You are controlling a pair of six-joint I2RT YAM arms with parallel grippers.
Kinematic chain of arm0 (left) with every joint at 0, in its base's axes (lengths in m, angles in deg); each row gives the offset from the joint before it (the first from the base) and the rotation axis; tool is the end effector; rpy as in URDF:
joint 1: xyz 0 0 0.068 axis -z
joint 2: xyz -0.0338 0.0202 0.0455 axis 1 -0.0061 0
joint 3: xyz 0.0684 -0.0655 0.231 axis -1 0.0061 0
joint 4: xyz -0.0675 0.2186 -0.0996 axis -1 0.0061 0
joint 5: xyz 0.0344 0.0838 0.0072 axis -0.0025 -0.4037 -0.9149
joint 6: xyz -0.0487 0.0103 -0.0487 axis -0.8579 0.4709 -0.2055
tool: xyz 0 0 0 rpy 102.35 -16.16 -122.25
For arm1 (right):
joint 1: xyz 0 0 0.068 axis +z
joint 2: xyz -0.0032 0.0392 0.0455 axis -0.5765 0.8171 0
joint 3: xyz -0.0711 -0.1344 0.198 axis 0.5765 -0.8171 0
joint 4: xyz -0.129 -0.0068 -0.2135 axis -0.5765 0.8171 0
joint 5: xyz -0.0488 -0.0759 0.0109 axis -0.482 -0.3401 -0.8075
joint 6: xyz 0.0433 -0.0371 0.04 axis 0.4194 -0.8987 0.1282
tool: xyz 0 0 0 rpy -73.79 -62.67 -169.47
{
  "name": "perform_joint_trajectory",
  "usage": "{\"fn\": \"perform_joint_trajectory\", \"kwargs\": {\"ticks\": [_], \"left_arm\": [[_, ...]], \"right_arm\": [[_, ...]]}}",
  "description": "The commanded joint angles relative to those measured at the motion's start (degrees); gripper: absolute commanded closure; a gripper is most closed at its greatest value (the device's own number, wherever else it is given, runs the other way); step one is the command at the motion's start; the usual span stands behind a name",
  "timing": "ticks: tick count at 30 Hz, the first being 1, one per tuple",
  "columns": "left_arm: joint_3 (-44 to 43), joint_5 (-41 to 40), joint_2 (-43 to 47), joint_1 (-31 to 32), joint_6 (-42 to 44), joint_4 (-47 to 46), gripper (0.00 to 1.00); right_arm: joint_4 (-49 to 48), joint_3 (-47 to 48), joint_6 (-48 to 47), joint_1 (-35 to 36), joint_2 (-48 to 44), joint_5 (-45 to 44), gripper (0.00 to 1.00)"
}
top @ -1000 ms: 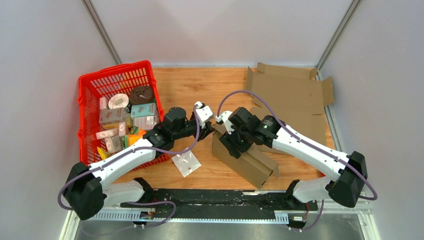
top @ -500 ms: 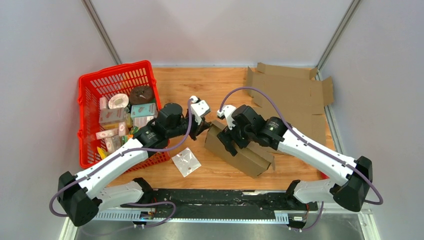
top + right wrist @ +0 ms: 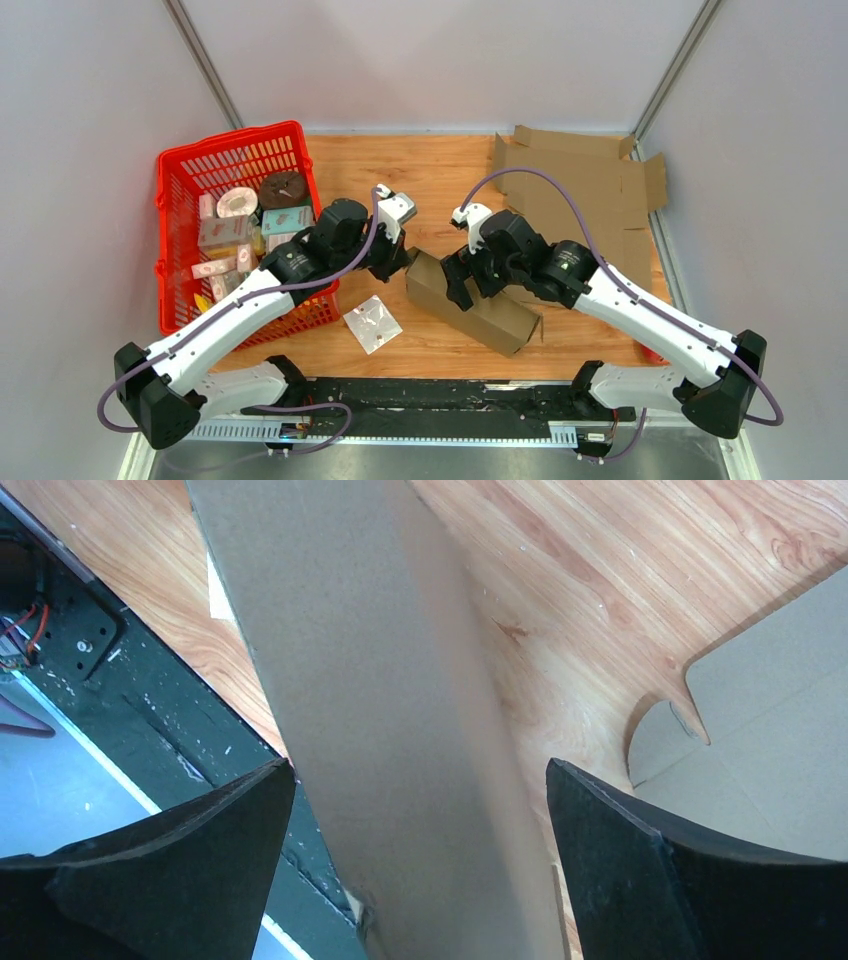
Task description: Fold the paper box
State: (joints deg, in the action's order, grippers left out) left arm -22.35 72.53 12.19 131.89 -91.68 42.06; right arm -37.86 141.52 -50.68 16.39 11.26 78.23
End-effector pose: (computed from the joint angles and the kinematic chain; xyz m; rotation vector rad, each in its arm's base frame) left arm 0.1795 -0.1803 0.3001 0.8155 2.0346 -0.7315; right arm 0.1526 0.1937 0.2916 -0.8607 2.3211 0.5092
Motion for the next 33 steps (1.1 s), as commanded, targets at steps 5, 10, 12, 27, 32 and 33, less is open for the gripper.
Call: {"fn": "perform_joint_trajectory", "kwargs": {"ticks": [5,10,12,27,32,33], "left_arm": [[-0.1,0.5,0.8,-0.2,-3.7,0.7,1.0],[-2.9,1.8,-0.1,-0.2,-4.9,3.2,1.0],[-3.7,2.9,-0.5,-0.2,-5.7,3.7,1.0],[-9.4,4.6,-4.7,-0.2,-9.2,8.7,1.0],[-7.4,4.3,-5.5,-0.1,-10.0,7.2,1.0],[-7.1,3.8,-5.8,-0.2,-9.8,7.2,1.0]], "right_arm": [[-3.0,1.5,3.0,-0.4,0.2,-3.8,0.0],[-4.7,-1.1,3.9,-0.3,1.6,-5.2,0.0],[-5.0,-2.0,3.7,-0.4,2.4,-6.7,0.0],[-6.2,-3.1,2.2,-2.5,4.3,-6.6,0.0],[-6.5,-3.2,1.7,-3.5,4.1,-4.6,0.0],[-6.5,-3.1,1.6,-3.8,4.2,-4.5,0.0]]}}
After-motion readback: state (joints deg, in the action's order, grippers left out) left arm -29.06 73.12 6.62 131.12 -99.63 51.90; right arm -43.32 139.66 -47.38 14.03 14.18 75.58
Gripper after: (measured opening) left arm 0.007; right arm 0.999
